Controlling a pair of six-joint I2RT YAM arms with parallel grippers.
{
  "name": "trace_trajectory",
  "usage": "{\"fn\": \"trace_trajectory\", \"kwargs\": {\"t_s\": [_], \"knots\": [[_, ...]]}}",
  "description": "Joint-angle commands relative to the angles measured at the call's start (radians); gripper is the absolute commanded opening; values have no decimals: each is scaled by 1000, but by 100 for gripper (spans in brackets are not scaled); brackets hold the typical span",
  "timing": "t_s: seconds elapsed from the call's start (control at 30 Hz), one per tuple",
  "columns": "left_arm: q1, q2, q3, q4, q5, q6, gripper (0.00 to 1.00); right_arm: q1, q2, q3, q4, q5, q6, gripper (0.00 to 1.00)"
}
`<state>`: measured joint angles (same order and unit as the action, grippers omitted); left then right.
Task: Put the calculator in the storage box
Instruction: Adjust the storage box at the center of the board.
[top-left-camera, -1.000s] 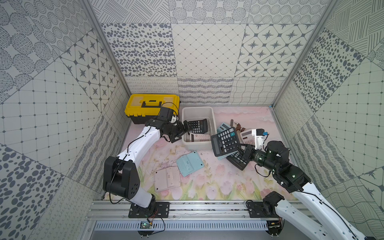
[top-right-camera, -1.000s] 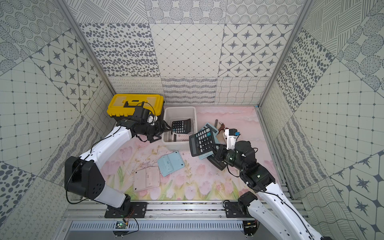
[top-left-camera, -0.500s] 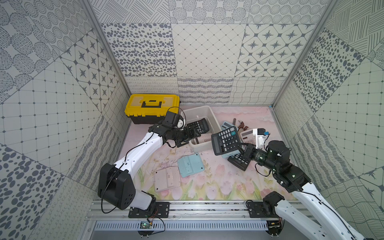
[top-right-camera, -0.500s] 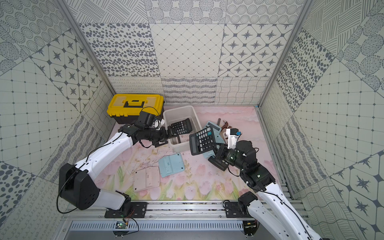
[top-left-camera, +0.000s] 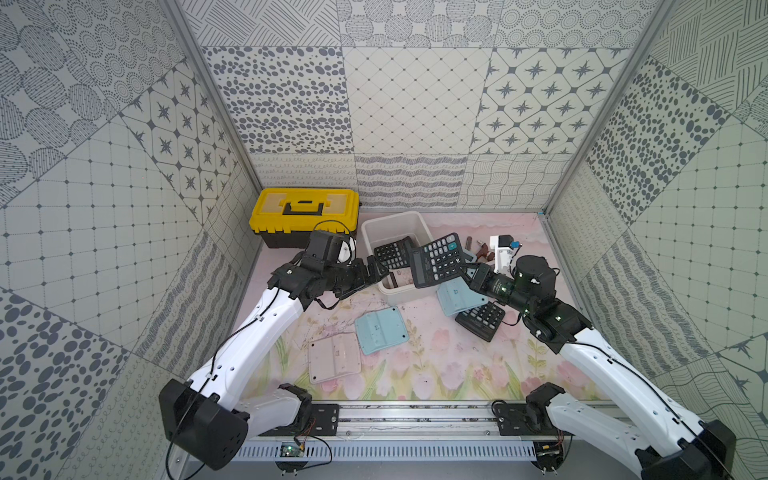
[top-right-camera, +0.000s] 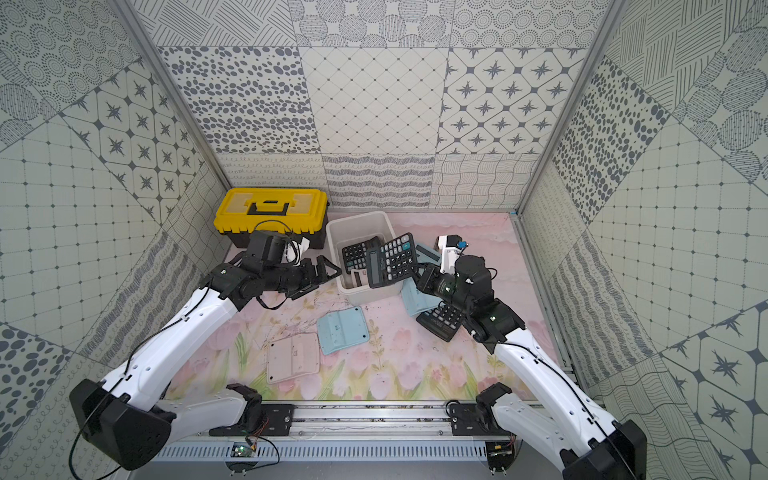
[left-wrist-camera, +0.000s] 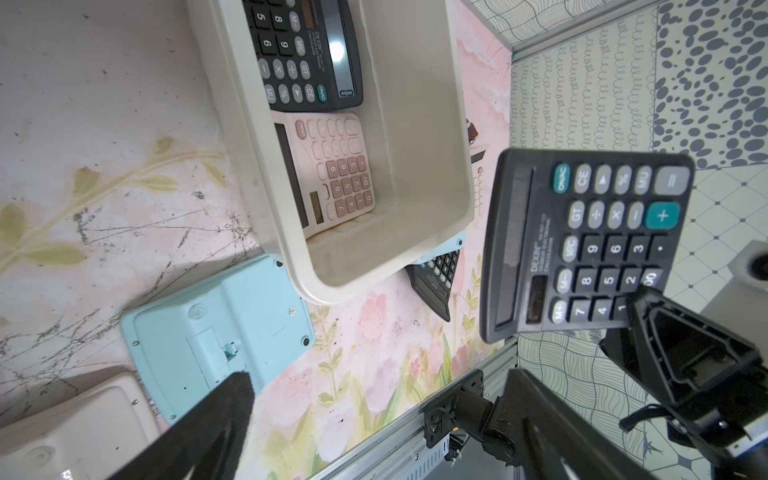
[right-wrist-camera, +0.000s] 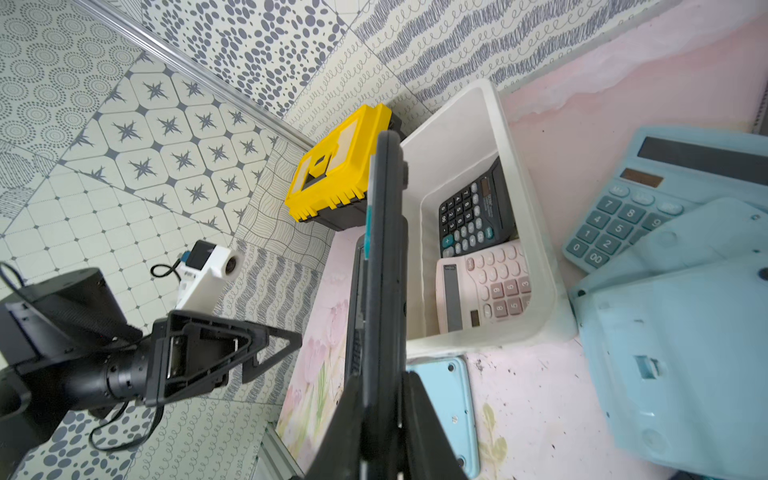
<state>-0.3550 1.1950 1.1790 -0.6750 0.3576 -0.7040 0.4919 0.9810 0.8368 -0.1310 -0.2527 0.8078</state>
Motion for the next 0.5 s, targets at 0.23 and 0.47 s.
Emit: {"fn": "trace_trajectory", "kwargs": {"t_s": [0.23, 0.47], "knots": [[20, -153, -106, 1, -116, 10, 100, 0, 282, 212, 224, 83, 61, 0], [61, -176, -146, 7, -83, 4, 100, 14, 515, 375, 220, 96, 70, 0]]}}
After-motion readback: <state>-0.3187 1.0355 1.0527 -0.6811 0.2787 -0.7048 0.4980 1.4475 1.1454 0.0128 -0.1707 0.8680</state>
